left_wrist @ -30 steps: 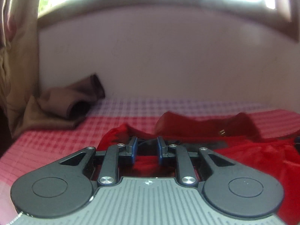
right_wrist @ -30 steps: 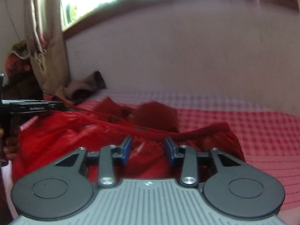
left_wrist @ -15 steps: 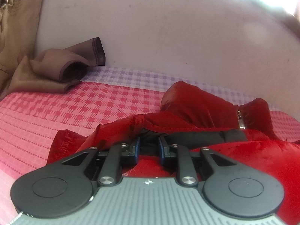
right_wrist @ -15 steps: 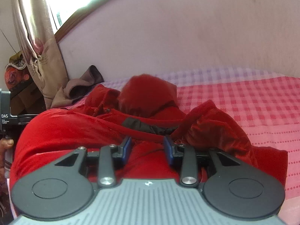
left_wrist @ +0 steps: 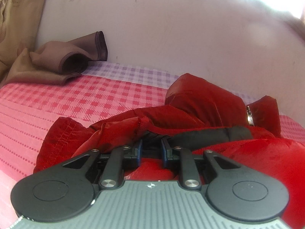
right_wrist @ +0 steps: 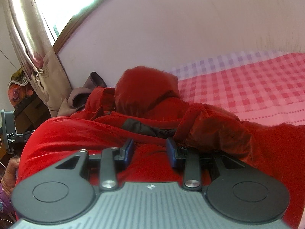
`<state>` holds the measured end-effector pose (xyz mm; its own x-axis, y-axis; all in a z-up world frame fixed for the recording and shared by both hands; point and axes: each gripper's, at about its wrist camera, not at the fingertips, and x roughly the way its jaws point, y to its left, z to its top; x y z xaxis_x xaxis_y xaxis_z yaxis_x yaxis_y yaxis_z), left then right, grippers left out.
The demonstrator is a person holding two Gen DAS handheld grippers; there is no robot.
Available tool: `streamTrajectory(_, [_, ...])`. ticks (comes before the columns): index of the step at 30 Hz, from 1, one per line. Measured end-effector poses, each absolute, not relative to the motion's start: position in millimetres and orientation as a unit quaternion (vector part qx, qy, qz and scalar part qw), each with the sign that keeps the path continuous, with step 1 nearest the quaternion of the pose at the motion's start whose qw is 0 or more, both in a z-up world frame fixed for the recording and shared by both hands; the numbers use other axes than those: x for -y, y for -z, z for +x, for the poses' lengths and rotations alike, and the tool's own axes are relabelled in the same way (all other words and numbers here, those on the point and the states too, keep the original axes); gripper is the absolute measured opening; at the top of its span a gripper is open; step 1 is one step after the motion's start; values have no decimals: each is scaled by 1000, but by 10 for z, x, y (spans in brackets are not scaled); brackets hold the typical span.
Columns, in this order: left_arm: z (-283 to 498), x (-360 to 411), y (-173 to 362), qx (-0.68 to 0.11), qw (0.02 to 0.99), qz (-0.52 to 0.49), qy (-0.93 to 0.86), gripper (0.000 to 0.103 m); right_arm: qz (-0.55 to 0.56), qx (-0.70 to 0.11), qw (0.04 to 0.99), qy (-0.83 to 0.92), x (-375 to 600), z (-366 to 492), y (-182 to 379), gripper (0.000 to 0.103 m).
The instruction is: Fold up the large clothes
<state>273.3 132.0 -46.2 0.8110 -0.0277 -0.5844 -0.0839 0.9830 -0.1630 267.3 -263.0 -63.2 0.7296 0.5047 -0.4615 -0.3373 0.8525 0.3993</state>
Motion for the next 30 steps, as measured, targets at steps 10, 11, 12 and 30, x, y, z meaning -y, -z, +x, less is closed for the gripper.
streamTrajectory(10, [2768,-1394,542,-314,942,-119,-3,26,166,-298,911,-233,2673,2739,681,34])
streamTrajectory(11, [2769,-1411,550,-314,941,-126,-1,26,165,-298,911,-232,2671,2740,681,34])
streamTrajectory(12, [2775,-1432,558,-315,940,-134,2,26,163,-297,912,-232,2666,2737,679,34])
streamTrajectory(30, [2655,-1731,415,-301,915,-268,24,31,124,-269,931,-213,2552,2608,621,36])
